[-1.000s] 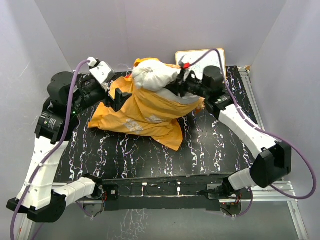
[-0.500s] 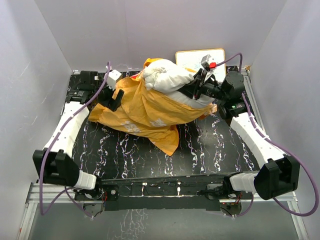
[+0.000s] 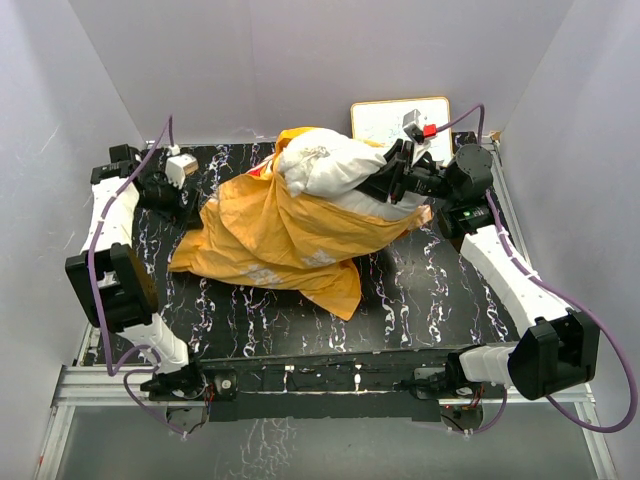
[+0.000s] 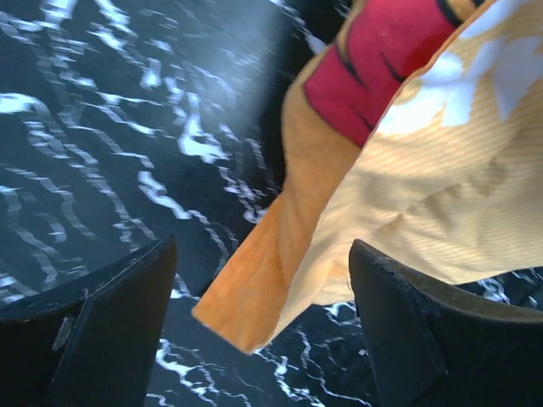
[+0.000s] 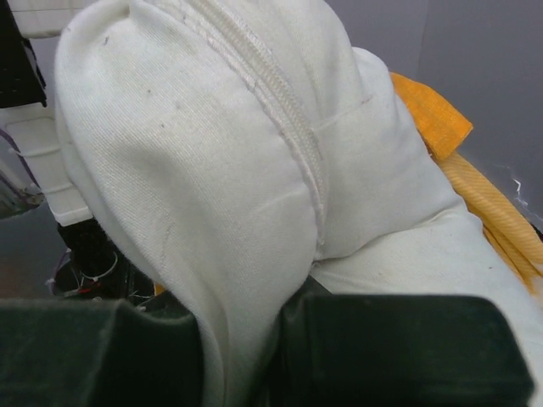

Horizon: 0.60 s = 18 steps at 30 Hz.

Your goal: Remove the pillowcase from the pillow

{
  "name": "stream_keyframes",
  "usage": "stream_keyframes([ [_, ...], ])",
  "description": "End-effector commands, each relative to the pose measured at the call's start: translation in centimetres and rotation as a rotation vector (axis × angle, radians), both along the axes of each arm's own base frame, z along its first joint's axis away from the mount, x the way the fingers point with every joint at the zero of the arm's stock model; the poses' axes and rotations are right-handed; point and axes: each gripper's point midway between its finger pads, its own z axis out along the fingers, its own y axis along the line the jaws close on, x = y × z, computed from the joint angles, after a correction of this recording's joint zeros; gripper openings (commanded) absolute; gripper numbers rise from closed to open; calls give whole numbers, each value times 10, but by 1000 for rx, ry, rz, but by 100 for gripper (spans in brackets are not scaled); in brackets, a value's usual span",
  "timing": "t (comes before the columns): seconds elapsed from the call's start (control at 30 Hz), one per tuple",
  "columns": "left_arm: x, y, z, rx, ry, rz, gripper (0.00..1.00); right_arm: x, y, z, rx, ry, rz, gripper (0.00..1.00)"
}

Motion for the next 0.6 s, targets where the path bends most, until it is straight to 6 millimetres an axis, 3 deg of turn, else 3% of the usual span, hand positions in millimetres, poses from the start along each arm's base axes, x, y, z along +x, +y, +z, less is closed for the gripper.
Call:
stream_keyframes([
  [0.0, -49, -42, -2, -190, 118, -218, 79, -30, 1, 36, 31, -85, 99, 8],
  [0.17, -65, -48, -9, -224, 162, -280, 74, -32, 0, 36, 34, -80, 92, 8],
  [0.2, -68, -48, -10, -221, 168, -288, 69, -31, -1, 36, 35, -78, 85, 8],
  [0.3, -70, -40, -23, -160, 172, -276, 44, -26, -3, 42, 50, -88, 42, 8],
  [0.37, -72, -32, -32, -109, 177, -274, 13, -18, -6, 51, 74, -95, -16, 8],
  [0.43, -69, -22, -36, -66, 169, -244, 0, 0, -14, 63, 108, -83, -129, 8],
  [0.57, -40, 14, -32, 52, 77, -104, 0, 48, -50, 80, 214, -6, -389, 8],
])
